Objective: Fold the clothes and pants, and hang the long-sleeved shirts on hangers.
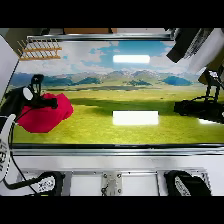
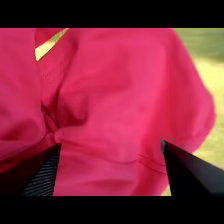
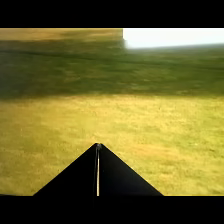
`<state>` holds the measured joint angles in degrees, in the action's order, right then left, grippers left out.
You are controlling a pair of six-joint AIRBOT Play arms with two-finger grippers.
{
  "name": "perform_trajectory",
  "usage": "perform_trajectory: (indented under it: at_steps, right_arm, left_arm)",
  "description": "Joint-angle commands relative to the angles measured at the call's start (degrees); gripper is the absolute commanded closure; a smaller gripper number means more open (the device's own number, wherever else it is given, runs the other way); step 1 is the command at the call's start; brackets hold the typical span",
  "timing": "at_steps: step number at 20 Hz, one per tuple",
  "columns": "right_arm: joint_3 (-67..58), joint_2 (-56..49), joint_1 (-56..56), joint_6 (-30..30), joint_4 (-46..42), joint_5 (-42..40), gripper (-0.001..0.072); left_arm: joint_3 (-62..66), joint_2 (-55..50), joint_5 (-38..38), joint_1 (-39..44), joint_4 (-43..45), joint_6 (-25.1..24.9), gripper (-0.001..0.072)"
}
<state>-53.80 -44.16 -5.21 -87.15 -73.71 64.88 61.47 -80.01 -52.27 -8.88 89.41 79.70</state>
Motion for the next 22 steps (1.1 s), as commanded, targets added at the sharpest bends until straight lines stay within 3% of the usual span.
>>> perform_trajectory:
  at_steps: [1,2,3,4,5,6,11,15,19,21,22]
  right_arm:
    - [0.0,0.0,0.0,0.0,0.0,0.0,0.0687]
    - [0.0,0.0,0.0,0.0,0.0,0.0,0.0687]
    - [0.0,0.0,0.0,0.0,0.0,0.0,0.0687]
    - [0.0,0.0,0.0,0.0,0.0,0.0,0.0687]
    - [0.0,0.0,0.0,0.0,0.0,0.0,0.0687]
    - [0.0,0.0,0.0,0.0,0.0,0.0,0.0687]
    - [0.0,0.0,0.0,0.0,0.0,0.0,0.0687]
    - [0.0,0.0,0.0,0.0,0.1,0.0,0.0687]
    - [0.0,0.0,0.0,0.0,0.9,-0.8,0.0688]
    - [0.0,0.0,0.0,0.0,0.9,-0.9,0.0687]
    - [0.0,0.0,0.0,0.0,0.9,-0.8,0.0687]
  left_arm:
    - [0.1,-5.9,-2.4,-0.1,2.4,0.2,0.001]
    - [0.1,-6.4,-3.7,-0.1,2.4,0.5,0.0016]
    - [0.1,-6.6,-4.4,-0.2,2.4,1.3,0.0218]
    - [0.1,-6.0,-4.7,-0.1,2.2,1.3,0.047]
    - [0.3,-4.9,-4.7,0.1,1.4,1.3,0.0643]
    - [1.4,-3.5,-5.1,0.6,-0.9,1.3,0.07]
    - [12.7,7.3,-4.1,12.5,-21.3,1.0,0.0699]
    - [18.4,9.1,0.9,30.1,-21.5,0.4,0.07]
    - [20.2,3.0,7.8,42.8,-21.6,0.7,0.0691]
    - [22.4,-0.9,8.6,43.8,-21.5,2.4,0.0161]
    - [24.0,-2.3,7.1,42.7,-21.5,4.1,0.0128]
